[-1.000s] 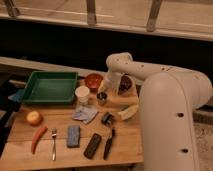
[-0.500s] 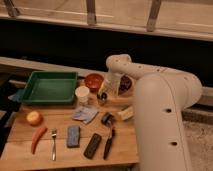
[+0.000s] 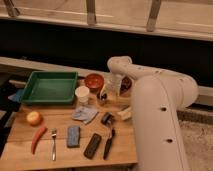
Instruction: Stack cups into tray
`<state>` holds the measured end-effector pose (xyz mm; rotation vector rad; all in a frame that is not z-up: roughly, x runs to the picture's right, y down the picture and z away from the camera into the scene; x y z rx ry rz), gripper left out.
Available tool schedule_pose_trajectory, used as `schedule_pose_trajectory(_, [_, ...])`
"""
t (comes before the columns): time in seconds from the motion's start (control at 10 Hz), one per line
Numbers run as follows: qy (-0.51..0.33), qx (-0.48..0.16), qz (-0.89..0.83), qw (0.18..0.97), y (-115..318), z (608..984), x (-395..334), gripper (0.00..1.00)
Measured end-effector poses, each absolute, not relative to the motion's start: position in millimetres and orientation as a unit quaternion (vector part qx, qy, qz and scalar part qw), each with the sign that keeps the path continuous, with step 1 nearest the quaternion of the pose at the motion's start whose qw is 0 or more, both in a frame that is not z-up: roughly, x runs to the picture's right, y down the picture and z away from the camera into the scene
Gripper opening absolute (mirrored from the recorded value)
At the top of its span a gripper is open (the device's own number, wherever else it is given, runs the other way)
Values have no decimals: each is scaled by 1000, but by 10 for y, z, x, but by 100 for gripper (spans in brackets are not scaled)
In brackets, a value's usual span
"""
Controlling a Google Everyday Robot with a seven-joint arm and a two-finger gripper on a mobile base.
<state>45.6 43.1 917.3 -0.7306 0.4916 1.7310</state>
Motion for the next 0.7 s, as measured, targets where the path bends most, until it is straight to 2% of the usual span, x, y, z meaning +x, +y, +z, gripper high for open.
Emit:
schedule_pose_trajectory(0.1, [212, -313, 736, 562, 454, 9196, 463, 68])
schedule_pose_trajectory(0.3, [216, -318, 730, 566, 496, 9226, 436, 51])
schedule_pose_trajectory(0.6, [207, -327, 723, 572, 495, 9184, 410, 20])
schedule_pose_trajectory(0.7, [203, -330, 722, 573, 494, 9162, 402, 14])
